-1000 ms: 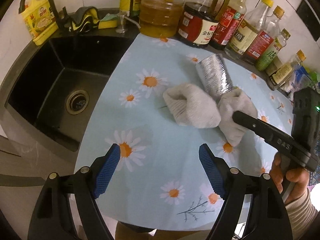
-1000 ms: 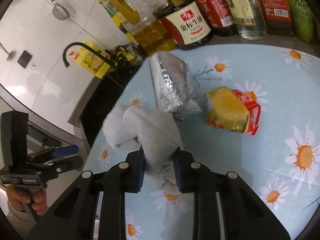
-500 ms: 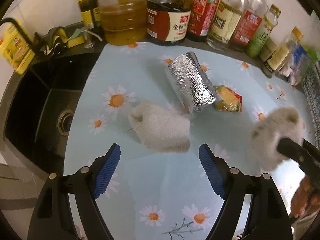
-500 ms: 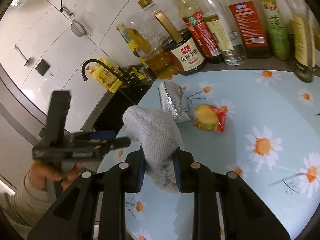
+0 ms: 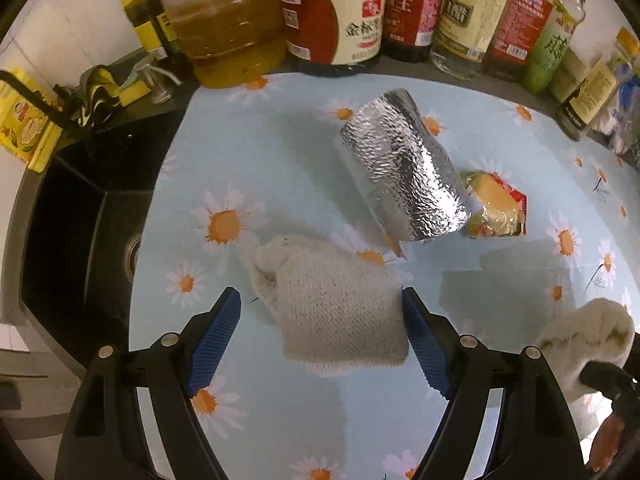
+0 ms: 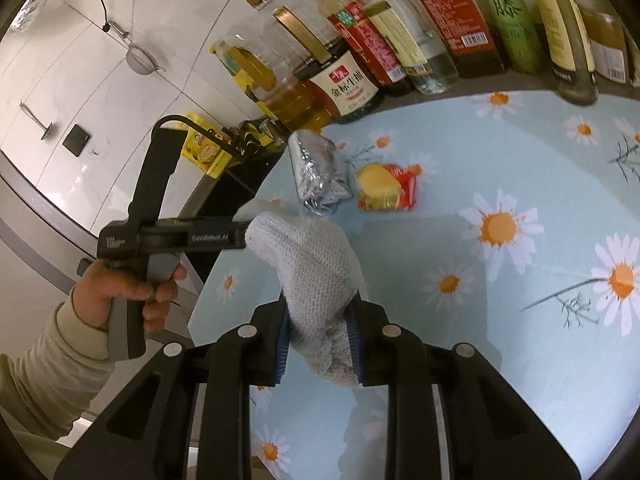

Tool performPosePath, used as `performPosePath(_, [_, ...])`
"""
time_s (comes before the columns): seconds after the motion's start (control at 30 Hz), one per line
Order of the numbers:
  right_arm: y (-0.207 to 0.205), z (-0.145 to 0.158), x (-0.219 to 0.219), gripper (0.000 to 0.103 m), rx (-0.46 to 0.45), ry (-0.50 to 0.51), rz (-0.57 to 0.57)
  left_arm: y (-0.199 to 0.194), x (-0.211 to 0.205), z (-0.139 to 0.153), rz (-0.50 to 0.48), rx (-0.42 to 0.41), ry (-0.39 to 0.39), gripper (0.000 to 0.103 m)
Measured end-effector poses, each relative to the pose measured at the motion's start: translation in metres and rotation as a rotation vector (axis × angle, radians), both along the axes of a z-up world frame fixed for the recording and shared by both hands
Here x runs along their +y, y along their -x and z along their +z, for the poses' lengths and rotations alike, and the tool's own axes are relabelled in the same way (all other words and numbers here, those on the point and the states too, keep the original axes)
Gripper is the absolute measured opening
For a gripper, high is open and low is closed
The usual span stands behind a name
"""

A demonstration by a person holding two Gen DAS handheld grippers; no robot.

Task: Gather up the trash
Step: 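Grasp a crumpled white tissue with the right gripper while the left grasps another tissue, then carry both crumpled tissues down over the black bin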

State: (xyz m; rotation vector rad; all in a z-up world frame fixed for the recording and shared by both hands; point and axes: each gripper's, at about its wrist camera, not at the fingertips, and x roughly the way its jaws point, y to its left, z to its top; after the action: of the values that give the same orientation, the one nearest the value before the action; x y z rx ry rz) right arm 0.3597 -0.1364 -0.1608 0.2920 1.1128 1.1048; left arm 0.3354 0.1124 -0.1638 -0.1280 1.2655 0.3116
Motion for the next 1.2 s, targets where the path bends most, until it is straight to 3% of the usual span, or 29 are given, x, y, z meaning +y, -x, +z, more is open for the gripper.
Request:
performPosePath(0.07, [0.001, -0.004, -0.003, 0.026, 0.011, 0.003, 0.001, -0.002, -0.001, -0.004, -0.007, 0.0, -0.007, 0.076])
performPosePath(0.13, [0.002, -0.008, -0.005, 0.026, 0.02, 0.006, 0.002, -0.003, 0.001, -0.008, -0.003, -0.006, 0.02, 0.064])
performPosePath(0.53, [0.006, -0.013, -0.015, 0.026, 0.031, 0.038, -0.03, 0.01, 0.005, -0.001, 0.003, -0.057, 0.087, 0.043])
performPosePath(0.9, [0.02, 0.002, -0.009, 0.026, 0.012, 0.11, -0.102, 0.047, -0.013, 0.033, -0.073, -0.163, 0.128, 0.042])
performPosePath(1.2, [0.064, 0.017, 0.003, 0.026, -0.003, 0.165, -0.184, 0.101, -0.009, 0.054, -0.147, -0.251, 0.199, 0.042])
